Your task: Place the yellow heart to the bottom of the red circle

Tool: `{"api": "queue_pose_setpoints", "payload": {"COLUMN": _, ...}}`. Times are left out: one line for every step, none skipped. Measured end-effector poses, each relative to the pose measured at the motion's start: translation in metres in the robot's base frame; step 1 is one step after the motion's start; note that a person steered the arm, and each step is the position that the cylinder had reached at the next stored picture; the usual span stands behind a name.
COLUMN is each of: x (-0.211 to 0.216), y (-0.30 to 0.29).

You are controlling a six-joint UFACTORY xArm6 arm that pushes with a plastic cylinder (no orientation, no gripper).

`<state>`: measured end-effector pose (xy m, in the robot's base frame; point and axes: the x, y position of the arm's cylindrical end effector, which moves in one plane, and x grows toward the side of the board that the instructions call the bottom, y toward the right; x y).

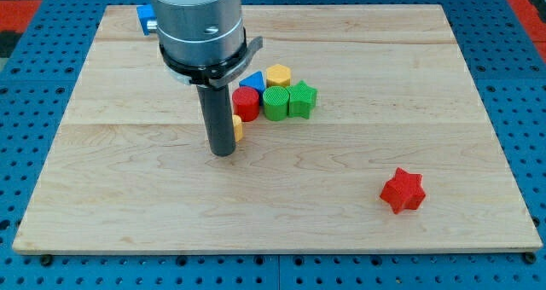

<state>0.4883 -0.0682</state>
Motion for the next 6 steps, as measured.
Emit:
{"api": "queue_pose_setpoints", "payload": {"x": -0.017, "y": -0.008}}
{"api": "queue_pose_setpoints", "payload": {"x": -0.024, "y": -0.033}}
{"api": "queue_pose_setpoints", "payload": {"x": -0.037, "y": -0.048}}
{"api": "queue_pose_setpoints", "payload": {"x": -0.062, "y": -0.044}}
{"api": "queue_pose_setpoints", "payload": {"x": -0.053, "y": -0.003}}
{"api": "queue_pose_setpoints", "payload": {"x": -0.050, "y": 0.027}}
